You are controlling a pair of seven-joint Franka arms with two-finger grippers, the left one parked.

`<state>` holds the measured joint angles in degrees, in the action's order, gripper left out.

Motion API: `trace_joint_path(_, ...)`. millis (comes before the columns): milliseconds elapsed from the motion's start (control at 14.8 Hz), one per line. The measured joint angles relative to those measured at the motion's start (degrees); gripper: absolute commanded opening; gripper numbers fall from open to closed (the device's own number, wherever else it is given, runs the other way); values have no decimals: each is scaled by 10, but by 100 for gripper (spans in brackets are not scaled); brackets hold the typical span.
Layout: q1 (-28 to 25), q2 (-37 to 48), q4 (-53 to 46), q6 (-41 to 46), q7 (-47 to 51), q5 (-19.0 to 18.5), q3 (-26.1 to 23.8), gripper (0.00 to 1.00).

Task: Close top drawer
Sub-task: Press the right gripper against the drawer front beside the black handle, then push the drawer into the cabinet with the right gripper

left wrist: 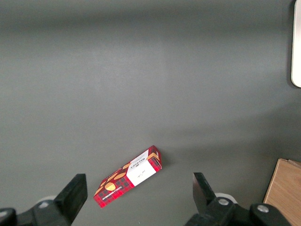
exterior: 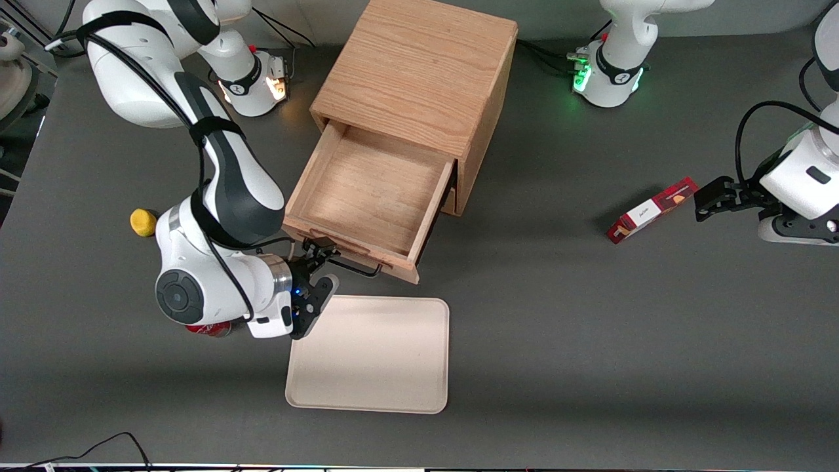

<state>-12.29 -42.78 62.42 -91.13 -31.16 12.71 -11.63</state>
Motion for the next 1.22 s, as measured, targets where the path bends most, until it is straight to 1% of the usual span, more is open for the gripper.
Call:
trace_joint_path(677, -1, 64, 109, -43, 22, 12, -21, 100)
trace_joint_path(880, -1, 86, 143, -53, 33, 21, -24, 100)
trace_joint_path(1219, -1, 105, 188, -76, 49, 28, -30, 100)
